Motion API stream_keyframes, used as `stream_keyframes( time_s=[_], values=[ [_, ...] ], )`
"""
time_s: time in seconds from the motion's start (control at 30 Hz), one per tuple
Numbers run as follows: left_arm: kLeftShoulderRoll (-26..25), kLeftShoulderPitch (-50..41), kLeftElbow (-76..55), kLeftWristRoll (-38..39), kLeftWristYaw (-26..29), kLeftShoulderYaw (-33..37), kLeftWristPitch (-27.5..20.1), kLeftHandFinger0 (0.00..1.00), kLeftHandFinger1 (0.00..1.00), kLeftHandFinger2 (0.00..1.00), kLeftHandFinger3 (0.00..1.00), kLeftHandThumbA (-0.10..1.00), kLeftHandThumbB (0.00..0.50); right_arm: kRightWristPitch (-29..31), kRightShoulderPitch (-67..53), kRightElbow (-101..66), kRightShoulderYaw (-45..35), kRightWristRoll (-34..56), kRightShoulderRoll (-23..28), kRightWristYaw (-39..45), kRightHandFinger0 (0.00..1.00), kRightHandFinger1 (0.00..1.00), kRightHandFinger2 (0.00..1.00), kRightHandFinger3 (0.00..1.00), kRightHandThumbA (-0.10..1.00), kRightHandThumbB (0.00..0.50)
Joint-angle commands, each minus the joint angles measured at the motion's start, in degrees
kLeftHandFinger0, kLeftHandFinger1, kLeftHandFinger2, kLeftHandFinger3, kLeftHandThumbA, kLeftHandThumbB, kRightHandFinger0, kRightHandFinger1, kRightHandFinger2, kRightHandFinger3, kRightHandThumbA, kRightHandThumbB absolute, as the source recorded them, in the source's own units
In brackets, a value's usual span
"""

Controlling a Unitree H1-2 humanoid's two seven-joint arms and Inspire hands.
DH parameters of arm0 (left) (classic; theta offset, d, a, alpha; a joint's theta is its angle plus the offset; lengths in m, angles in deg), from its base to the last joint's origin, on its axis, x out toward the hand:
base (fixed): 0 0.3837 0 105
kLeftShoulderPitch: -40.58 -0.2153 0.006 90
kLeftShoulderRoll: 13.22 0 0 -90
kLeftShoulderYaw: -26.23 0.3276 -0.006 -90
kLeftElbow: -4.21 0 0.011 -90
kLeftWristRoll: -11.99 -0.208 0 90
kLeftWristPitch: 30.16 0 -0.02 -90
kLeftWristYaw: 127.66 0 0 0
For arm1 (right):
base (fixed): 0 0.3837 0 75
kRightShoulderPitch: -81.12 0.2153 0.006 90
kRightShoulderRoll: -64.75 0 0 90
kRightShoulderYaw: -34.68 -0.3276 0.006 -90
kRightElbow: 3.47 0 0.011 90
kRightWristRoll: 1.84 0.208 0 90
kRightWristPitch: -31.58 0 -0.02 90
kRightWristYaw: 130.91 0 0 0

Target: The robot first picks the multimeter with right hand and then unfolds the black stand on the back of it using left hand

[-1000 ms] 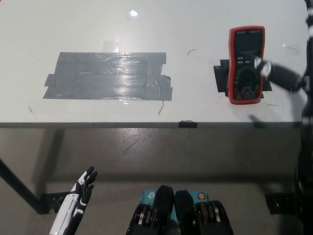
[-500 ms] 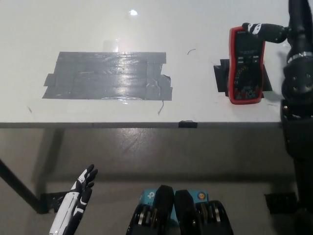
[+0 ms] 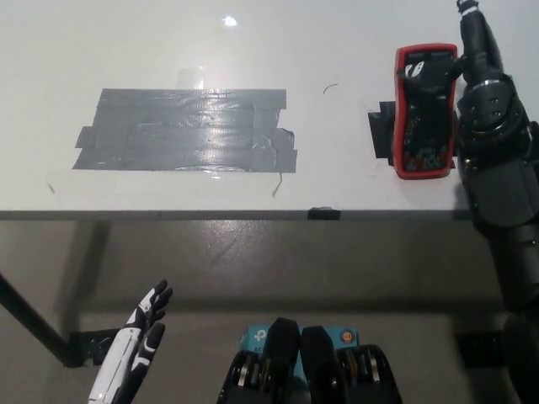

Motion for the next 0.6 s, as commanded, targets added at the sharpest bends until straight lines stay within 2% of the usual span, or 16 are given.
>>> stream_keyframes(
  time_s=[0.0,0.1,0.27,0.57],
  values=[
    [-0.9,0.6,-1.9,-2.9,-0.1,0.5,-1.4,1.00,1.00,1.00,1.00,1.00,0.207,3.7,4.5,1.9,-0.5,3.3,0.3,-2.8,1.00,1.00,1.00,1.00,1.00,0.381],
    [-1.1,0.6,-1.9,-3.8,0.0,0.8,-1.6,1.00,1.00,1.00,1.00,1.00,0.186,3.2,4.7,2.9,0.1,3.5,0.3,-3.0,1.00,1.00,1.00,1.00,1.00,0.377],
    [-1.3,0.6,-2.4,-6.0,0.1,1.3,-0.5,1.00,1.00,1.00,1.00,1.00,0.188,2.1,4.9,3.6,1.4,2.9,0.7,-3.4,1.00,1.00,1.00,1.00,1.00,0.349],
    [-1.5,0.5,-3.3,-7.8,0.0,1.5,0.5,1.00,1.00,1.00,1.00,1.00,0.170,2.7,5.4,4.8,2.0,3.9,0.6,-4.5,1.00,1.00,1.00,1.00,1.00,0.340]
  ],
)
